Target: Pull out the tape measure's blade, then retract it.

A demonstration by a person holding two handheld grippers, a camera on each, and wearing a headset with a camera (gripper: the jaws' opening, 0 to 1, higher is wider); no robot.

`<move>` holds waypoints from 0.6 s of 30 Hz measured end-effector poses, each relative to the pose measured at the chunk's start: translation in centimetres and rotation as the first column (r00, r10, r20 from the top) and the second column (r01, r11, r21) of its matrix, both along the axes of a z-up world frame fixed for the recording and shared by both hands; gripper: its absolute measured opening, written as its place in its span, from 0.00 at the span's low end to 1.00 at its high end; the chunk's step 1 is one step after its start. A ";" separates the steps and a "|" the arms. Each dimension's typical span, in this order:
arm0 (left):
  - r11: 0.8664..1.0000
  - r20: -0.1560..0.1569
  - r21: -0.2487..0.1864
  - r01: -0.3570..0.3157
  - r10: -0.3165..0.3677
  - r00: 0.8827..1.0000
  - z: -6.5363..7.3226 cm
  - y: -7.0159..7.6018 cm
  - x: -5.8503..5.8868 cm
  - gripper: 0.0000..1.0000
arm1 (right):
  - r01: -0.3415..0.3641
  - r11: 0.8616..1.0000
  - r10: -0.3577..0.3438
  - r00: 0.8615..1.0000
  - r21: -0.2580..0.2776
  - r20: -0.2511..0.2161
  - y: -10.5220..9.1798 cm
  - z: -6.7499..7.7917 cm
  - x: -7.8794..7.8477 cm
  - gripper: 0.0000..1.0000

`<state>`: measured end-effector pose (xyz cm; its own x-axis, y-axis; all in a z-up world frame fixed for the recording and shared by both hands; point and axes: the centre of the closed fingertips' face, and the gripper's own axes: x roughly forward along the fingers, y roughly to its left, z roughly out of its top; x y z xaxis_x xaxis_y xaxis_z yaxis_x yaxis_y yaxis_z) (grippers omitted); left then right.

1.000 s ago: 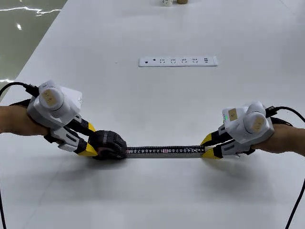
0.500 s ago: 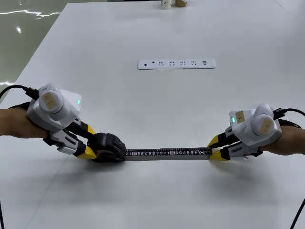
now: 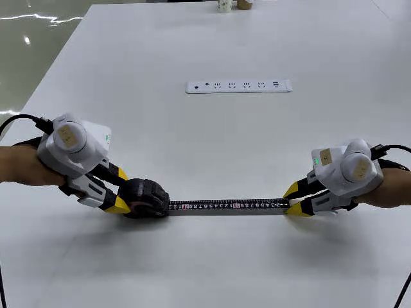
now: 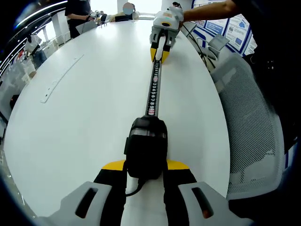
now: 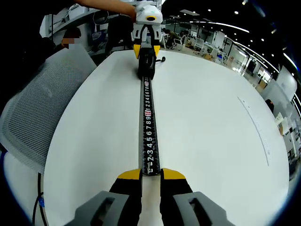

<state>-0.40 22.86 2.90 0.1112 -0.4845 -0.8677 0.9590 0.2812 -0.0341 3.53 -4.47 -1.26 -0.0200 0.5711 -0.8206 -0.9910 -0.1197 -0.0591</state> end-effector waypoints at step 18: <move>1.000 0.005 0.009 0.012 -0.012 1.000 0.1 -0.3 -0.1 0.24 | -0.018 0.999 0.018 1.000 -0.041 0.014 0.2 -0.1 -0.1 0.12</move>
